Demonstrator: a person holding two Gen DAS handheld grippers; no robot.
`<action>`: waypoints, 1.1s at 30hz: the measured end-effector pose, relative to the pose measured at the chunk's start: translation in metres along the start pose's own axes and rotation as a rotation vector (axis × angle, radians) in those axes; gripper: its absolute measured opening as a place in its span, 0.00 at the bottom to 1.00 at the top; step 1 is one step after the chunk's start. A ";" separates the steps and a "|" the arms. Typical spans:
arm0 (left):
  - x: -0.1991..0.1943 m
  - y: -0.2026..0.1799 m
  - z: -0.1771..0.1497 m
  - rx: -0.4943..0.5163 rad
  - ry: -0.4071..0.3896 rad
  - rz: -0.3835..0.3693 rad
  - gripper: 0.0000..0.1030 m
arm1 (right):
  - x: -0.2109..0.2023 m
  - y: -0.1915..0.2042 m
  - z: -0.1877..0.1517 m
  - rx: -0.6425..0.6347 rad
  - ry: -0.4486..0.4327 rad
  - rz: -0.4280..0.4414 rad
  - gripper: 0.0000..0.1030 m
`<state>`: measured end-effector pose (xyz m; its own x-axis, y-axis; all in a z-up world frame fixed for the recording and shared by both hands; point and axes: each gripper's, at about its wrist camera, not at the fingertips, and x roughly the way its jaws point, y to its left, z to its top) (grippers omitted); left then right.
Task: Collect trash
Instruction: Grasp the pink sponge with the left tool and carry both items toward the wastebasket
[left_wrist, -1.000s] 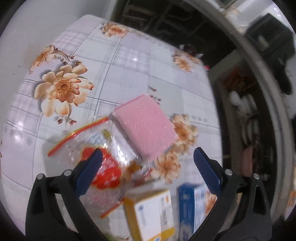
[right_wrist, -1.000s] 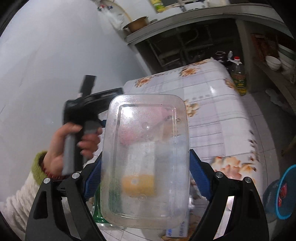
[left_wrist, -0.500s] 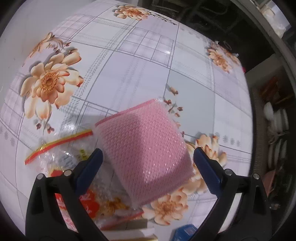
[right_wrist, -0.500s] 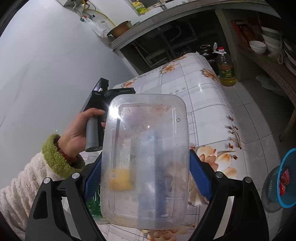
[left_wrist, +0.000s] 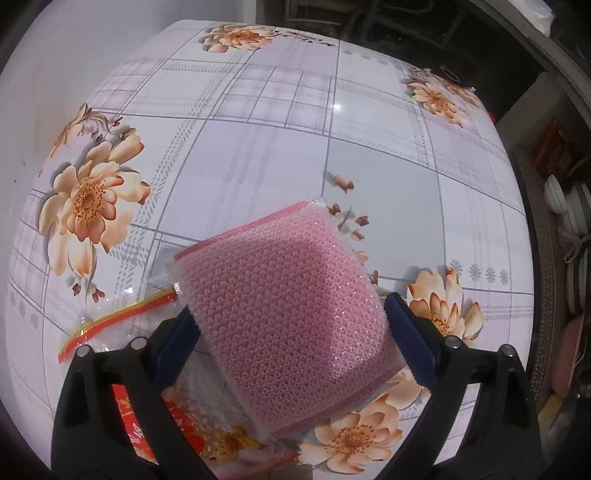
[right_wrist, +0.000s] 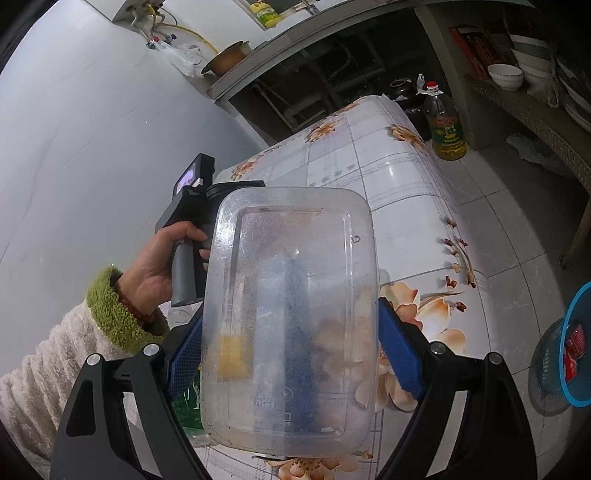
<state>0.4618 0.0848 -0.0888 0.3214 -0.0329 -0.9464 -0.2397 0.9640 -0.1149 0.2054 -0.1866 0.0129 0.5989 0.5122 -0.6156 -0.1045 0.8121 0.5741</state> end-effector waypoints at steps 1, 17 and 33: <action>-0.001 0.001 -0.001 0.005 -0.002 -0.006 0.86 | 0.000 0.000 0.000 0.003 -0.001 0.000 0.81; -0.086 0.017 -0.042 0.064 -0.152 -0.186 0.83 | -0.011 -0.007 -0.003 0.072 -0.046 0.002 0.81; -0.191 -0.052 -0.116 0.308 -0.285 -0.375 0.83 | -0.081 -0.056 -0.020 0.198 -0.207 -0.047 0.81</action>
<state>0.3070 0.0099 0.0626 0.5781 -0.3565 -0.7339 0.2033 0.9341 -0.2936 0.1471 -0.2683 0.0195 0.7505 0.3909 -0.5328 0.0720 0.7531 0.6539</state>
